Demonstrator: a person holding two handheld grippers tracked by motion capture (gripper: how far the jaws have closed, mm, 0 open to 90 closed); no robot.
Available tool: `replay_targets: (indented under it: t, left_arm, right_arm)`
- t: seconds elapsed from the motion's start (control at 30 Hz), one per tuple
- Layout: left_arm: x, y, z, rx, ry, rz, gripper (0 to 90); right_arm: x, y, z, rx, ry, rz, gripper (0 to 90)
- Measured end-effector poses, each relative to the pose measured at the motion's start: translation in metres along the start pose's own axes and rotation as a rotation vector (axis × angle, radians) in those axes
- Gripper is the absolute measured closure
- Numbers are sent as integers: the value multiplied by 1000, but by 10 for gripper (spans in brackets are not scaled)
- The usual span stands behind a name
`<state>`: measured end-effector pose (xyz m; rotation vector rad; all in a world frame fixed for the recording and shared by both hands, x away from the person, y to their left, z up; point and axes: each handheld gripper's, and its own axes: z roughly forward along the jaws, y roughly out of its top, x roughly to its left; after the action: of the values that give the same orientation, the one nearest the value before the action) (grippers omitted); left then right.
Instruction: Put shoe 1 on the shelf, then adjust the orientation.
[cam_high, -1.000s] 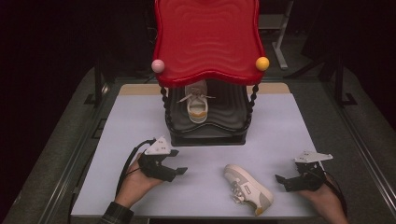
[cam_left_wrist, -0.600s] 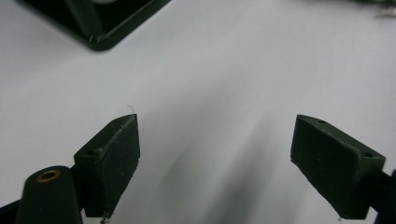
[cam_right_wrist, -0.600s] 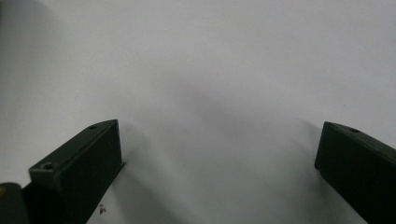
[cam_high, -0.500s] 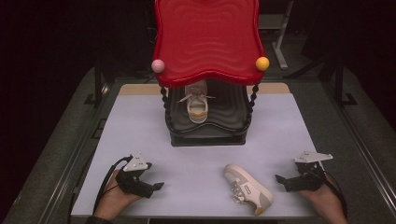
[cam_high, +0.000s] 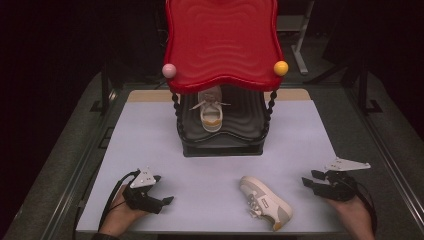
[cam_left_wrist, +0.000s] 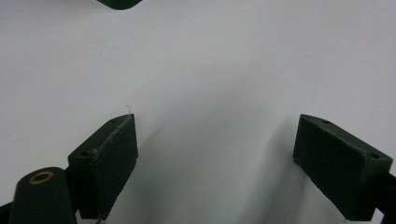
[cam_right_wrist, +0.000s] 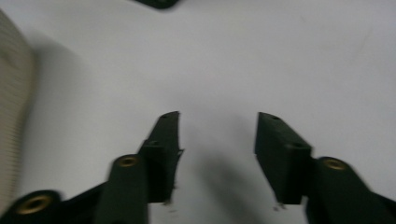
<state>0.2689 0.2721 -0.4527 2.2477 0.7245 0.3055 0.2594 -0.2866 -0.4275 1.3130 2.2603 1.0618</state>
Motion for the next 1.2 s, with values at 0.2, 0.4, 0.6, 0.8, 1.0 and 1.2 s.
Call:
replay_targets:
  t: [0.2, 0.4, 0.6, 0.8, 1.0, 1.2]
  left_arm:
    - [1, 0, 0, 2, -1, 4, 133]
    - [0, 0, 0, 1, 0, 4, 133]
    - [0, 0, 0, 1, 1, 5, 134]
    - [0, 0, 0, 1, 0, 4, 133]
    - [0, 0, 0, 1, 0, 3, 133]
    - [0, 0, 0, 1, 0, 3, 133]
  right_arm:
    - [21, 18, -14, -64, 148, -31, 893]
    - [42, 31, -17, -64, 256, -94, 895]
    - [64, 41, -23, -94, 386, -144, 897]
    - [82, 42, -17, -74, 446, -190, 896]
    - [83, 38, -8, -36, 448, -189, 896]
    - [83, 32, 2, 8, 443, -187, 896]
